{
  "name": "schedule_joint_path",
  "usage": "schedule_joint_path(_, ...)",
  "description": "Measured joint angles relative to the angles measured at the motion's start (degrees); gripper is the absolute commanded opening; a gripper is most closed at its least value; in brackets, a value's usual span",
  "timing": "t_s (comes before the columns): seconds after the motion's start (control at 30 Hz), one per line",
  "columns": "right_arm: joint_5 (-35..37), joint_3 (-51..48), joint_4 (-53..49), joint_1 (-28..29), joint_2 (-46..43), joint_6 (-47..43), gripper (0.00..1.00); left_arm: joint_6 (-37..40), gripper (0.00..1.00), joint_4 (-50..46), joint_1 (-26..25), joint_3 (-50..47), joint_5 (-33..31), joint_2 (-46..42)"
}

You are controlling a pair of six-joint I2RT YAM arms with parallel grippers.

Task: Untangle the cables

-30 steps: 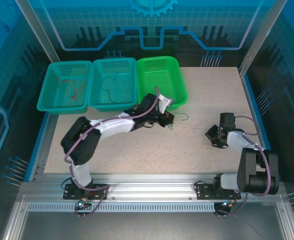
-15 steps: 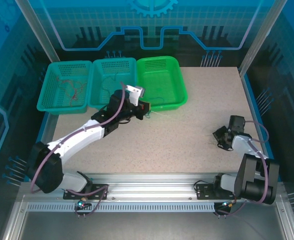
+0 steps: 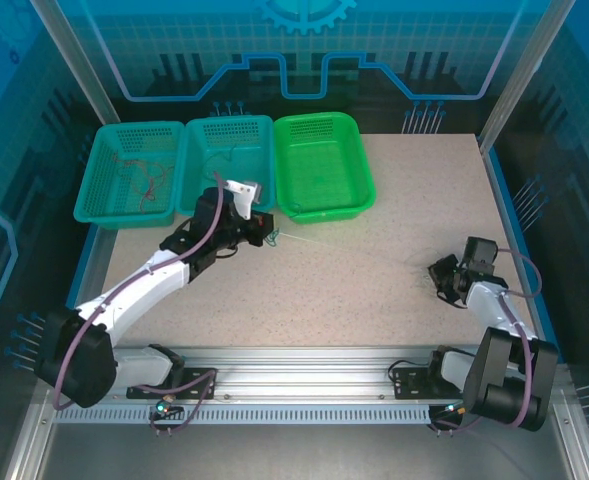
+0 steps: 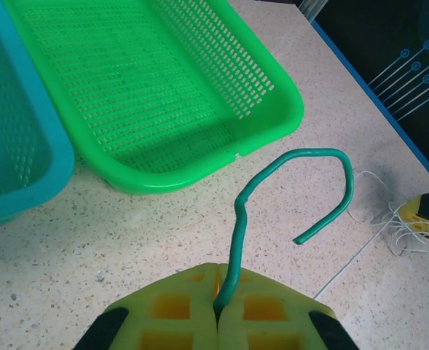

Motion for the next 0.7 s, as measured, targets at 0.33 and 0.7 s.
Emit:
schedule_joint_path(0.33,9.09,-1.27,0.04,6.12,-6.40,-2.73,0.06,-3.54,0.00,2.71,6.78,-3.10,4.20,-2.80)
schedule_joint_path(0.7,9.11,8.76,-1.20,27.28,-4.90,-21.99,0.94,-2.86,0.00,6.84,-0.44,-3.21,9.05,3.21)
